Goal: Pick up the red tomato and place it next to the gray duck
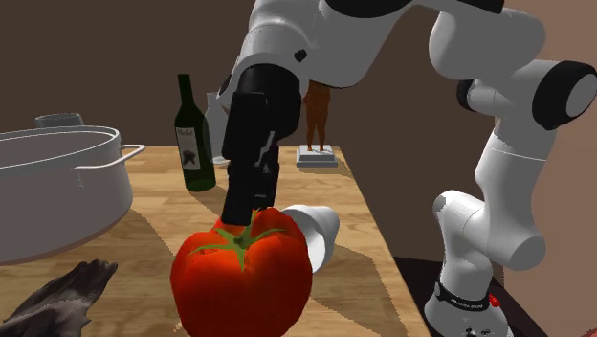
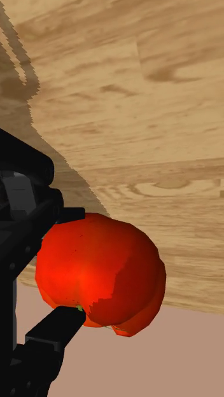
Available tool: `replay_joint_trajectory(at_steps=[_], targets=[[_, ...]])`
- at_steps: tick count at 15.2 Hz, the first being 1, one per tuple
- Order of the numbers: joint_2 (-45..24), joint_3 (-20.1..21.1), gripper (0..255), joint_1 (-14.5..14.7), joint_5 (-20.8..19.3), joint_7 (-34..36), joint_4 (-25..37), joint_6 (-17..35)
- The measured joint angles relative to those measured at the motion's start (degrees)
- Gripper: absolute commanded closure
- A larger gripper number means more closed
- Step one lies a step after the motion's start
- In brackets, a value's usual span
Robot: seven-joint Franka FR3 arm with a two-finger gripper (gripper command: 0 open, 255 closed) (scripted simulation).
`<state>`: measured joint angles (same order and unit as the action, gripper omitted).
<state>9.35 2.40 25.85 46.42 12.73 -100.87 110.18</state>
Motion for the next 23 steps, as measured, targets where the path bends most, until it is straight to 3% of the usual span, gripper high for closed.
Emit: replay_joint_trajectory(at_steps=[5,23], targets=[[-5.29,-3.37,255,-2.30,0.44,-3.26,6.24,-4.70],[-4.55,-3.19,255,-2.04,3.55,-12.38,-6.34,3.42]])
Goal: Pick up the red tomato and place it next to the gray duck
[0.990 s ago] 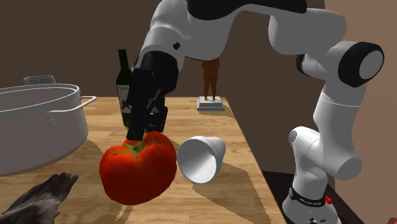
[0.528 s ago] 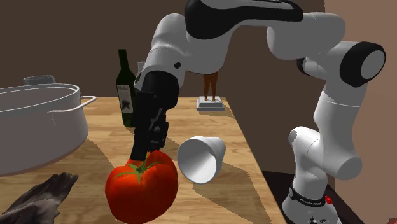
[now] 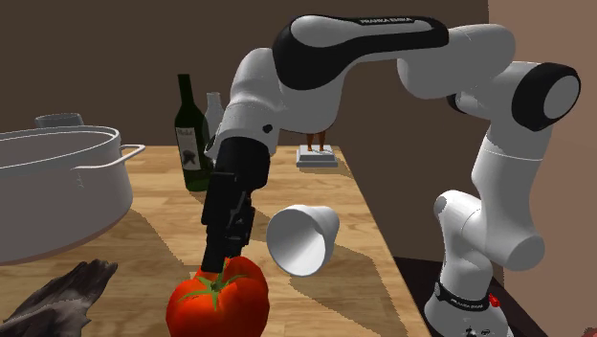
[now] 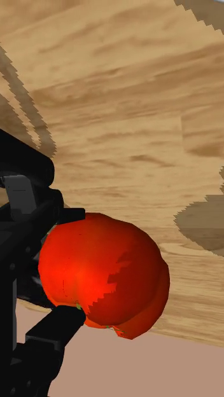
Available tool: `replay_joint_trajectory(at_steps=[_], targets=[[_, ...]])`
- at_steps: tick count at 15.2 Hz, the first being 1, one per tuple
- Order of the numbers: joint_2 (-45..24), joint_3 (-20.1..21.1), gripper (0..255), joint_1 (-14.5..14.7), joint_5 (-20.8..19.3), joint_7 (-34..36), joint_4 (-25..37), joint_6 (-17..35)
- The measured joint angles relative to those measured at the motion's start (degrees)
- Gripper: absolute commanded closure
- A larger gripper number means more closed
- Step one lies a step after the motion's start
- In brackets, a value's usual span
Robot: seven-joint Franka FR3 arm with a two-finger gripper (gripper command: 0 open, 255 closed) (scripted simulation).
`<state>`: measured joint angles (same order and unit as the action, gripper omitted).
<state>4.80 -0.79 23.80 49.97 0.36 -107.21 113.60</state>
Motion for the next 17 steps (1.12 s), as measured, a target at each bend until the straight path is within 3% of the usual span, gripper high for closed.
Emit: replay_joint_trajectory(at_steps=[11,17], targets=[[-0.79,0.28,255,0.39,2.88,-6.04,-6.65,5.14],[-0.99,0.32,255,0.45,3.18,-6.58,-7.10,5.62]])
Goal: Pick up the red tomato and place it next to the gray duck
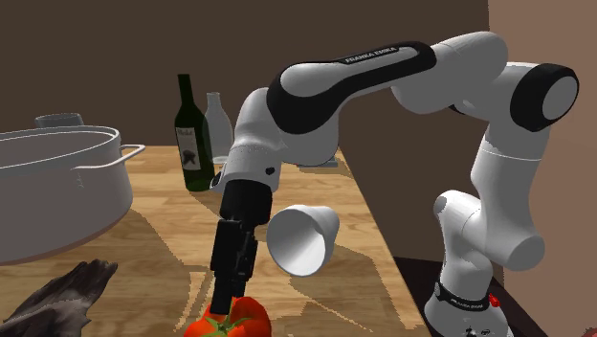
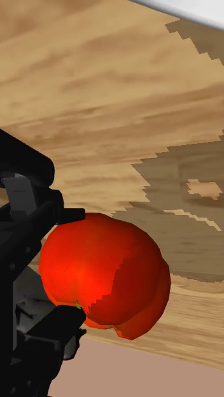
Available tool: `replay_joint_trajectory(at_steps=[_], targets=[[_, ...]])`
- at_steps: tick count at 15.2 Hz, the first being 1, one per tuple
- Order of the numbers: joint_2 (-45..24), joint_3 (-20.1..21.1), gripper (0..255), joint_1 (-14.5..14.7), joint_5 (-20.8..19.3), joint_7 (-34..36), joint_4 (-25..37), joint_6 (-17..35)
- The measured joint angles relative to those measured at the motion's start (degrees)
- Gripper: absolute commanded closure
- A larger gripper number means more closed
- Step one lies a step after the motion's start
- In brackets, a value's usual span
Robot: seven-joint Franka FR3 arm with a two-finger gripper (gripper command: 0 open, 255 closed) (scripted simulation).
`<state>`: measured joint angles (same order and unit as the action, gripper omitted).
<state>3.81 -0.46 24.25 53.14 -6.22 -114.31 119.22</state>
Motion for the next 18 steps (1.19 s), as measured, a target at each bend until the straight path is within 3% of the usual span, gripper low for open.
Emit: replay_joint_trajectory(at_steps=[1,7,12,18], targets=[[0.00,0.00,0,0.00,0.00,0.00,0.00,0.01],[0.00,0.00,0,0.00,0.01,-0.01,0.00,0.01],[2.65,-2.16,0,-1.92,-1.85,0.73,1.13,-5.22],[2.82,-2.39,0,-2.11,-2.10,0.93,1.49,-5.92]])
